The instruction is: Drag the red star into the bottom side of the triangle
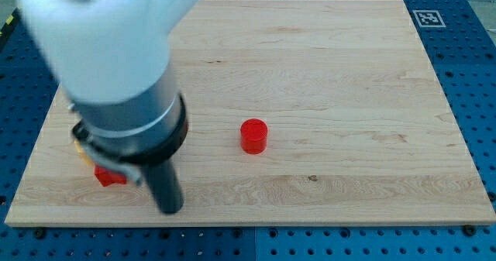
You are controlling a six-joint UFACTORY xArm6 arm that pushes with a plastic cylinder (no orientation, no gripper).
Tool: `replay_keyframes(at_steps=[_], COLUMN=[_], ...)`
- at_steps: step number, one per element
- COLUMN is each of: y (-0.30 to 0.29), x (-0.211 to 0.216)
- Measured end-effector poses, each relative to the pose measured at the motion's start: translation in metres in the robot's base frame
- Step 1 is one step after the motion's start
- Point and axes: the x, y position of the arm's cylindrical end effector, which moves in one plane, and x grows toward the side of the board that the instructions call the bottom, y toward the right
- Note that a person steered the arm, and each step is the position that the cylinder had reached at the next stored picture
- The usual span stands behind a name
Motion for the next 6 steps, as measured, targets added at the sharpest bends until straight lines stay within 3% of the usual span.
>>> replay_keyframes(at_steps=[2,3,6], y=[-0.15,-0.165,-0.058], x=[-0.007,-0.051,-0.046])
